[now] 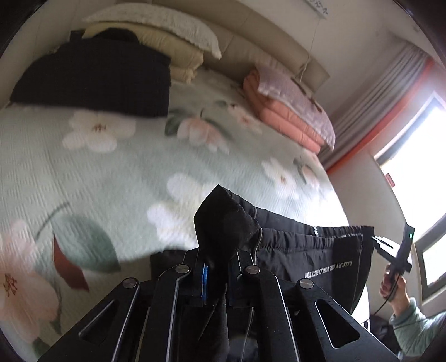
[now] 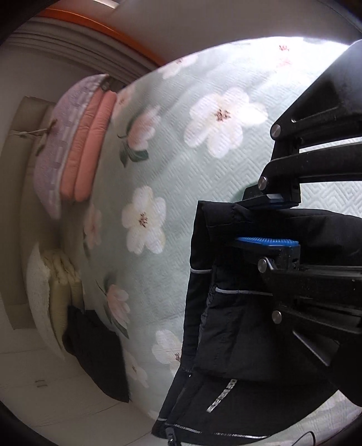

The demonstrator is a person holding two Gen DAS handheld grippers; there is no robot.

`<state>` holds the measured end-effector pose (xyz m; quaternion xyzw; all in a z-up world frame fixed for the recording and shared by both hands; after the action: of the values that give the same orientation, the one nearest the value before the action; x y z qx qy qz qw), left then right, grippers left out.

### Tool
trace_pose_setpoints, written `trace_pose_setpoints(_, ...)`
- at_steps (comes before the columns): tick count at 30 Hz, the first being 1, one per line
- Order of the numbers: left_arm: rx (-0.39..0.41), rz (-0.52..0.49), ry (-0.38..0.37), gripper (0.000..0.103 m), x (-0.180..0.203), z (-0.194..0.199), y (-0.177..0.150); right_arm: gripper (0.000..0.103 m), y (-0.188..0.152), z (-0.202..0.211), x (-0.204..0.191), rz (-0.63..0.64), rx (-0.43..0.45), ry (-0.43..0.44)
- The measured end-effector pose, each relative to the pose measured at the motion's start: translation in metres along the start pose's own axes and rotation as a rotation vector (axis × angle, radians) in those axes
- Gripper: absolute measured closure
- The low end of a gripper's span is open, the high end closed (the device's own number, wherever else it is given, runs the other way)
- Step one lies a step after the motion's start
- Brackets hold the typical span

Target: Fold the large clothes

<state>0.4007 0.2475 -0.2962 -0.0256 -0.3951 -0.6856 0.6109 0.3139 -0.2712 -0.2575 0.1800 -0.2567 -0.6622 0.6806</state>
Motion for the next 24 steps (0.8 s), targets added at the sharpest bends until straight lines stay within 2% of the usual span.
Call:
trace_pose_setpoints(3, 0.01, -0.002, 0.06, 0.094, -0.006, -0.024, 0.023, 0.086, 0.02, -0.04, 0.011, -0.04, -0.031, -0.038)
trace_pose_setpoints(5, -0.027, 0.073, 0.074, 0.094, -0.031, -0.058, 0.024, 0.086, 0.017, -0.096, 0.01, -0.03, -0.127, -0.066)
trace_pose_setpoints(8, -0.137, 0.178, 0.113, 0.093, -0.077, -0.117, -0.004, 0.086, -0.019, -0.185, -0.001, -0.035, -0.334, -0.048)
trace_pose_setpoints(9, -0.169, 0.214, 0.108, 0.092, -0.088, -0.132, -0.016, 0.085, -0.032, -0.203, -0.007, -0.032, -0.382, -0.046)
trace_pose_setpoints(10, -0.189, 0.249, 0.099, 0.09, -0.096, -0.143, -0.027, 0.084, -0.04, -0.21, -0.012, -0.021, -0.386, -0.068)
trace_pose_setpoints(12, -0.177, 0.291, 0.083, 0.085, -0.106, -0.149, -0.036, 0.083, -0.039, -0.207, -0.015, -0.011, -0.358, -0.106)
trace_pose_setpoints(14, -0.166, 0.314, 0.059, 0.083, -0.111, -0.145, -0.034, 0.079, -0.039, -0.208, -0.008, -0.044, -0.372, -0.093)
trace_pose_setpoints(15, -0.171, 0.313, 0.066, 0.076, -0.112, -0.143, -0.033, 0.075, -0.038, -0.209, -0.003, -0.059, -0.379, -0.092)
trace_pose_setpoints(16, -0.175, 0.303, 0.089, 0.065, -0.113, -0.141, -0.032, 0.057, -0.037, -0.208, 0.004, -0.072, -0.389, -0.101)
trace_pose_setpoints(17, -0.175, 0.289, 0.116, 0.06, -0.114, -0.135, -0.03, 0.036, -0.036, -0.206, 0.012, -0.09, -0.396, -0.119)
trace_pose_setpoints(18, -0.171, 0.289, 0.12, 0.053, -0.115, -0.13, -0.029, 0.028, -0.035, -0.201, 0.021, -0.117, -0.398, -0.122)
trace_pose_setpoints(19, -0.17, 0.3, 0.108, 0.049, -0.117, -0.121, -0.027, 0.025, -0.034, -0.192, 0.029, -0.161, -0.386, -0.095)
trace_pose_setpoints(21, -0.157, 0.319, 0.073, 0.048, -0.119, -0.102, -0.025, 0.025, -0.031, -0.168, 0.041, -0.232, -0.349, -0.046)
trace_pose_setpoints(23, -0.131, 0.294, 0.127, 0.049, -0.118, -0.076, -0.022, 0.025, -0.028, -0.135, 0.049, -0.268, -0.293, -0.03)
trace_pose_setpoints(24, -0.11, 0.276, 0.192, 0.049, -0.12, -0.059, -0.02, 0.025, -0.026, -0.118, 0.051, -0.263, -0.27, -0.036)
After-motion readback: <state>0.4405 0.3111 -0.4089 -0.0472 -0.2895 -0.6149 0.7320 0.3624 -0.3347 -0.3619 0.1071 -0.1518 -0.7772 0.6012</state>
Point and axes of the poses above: each gripper's, at about its wrist camera, not at the fingertips, and z roughly against the way its jaws point, x to its right, y to its top, the point moved 5 cm from there along -z, roughly the way its jaws point, and after that the axes turned 3 degrees about -x, right-handed, at the moved point
